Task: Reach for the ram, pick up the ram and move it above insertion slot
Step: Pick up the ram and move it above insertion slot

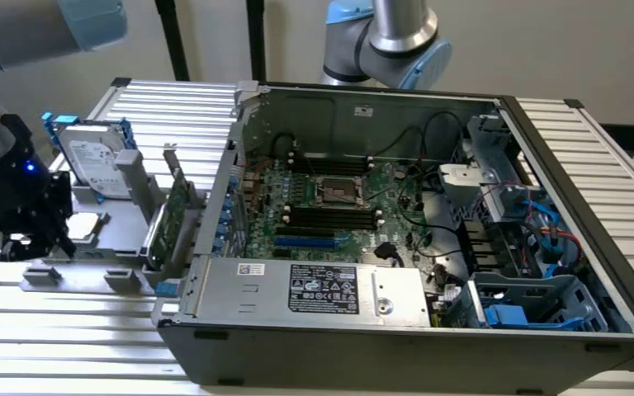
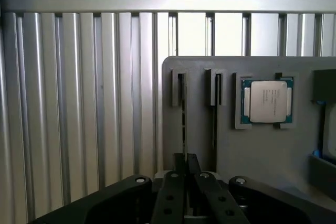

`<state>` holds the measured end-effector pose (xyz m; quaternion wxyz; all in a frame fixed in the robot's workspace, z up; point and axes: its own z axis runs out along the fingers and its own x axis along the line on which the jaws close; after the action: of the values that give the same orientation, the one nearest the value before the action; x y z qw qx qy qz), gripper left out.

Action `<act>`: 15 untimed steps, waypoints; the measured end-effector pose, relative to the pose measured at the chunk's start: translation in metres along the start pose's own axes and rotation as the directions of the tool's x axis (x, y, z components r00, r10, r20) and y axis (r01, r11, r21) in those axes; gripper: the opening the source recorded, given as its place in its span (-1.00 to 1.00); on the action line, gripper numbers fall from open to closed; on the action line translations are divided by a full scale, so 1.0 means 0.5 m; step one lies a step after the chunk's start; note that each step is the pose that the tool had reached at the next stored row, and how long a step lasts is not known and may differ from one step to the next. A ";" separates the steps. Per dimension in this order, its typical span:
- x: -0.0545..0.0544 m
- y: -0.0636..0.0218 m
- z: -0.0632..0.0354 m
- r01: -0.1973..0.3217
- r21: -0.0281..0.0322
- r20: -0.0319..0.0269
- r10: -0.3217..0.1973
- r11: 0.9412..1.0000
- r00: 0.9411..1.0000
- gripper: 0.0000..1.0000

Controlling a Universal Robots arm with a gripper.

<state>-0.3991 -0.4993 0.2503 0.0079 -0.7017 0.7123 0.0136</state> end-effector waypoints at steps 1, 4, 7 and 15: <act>0.000 0.000 -0.009 0.000 0.000 0.000 0.000 1.000 1.000 -0.73; -0.001 -0.004 -0.036 0.000 0.000 0.001 0.000 1.000 1.000 -0.73; -0.002 -0.014 -0.064 0.000 0.000 0.002 0.000 1.000 1.000 -0.73; -0.005 -0.071 -0.135 0.000 0.000 0.009 0.000 1.000 1.000 -0.73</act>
<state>-0.3632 -0.4995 0.3174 0.0109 -0.7018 0.7121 0.0168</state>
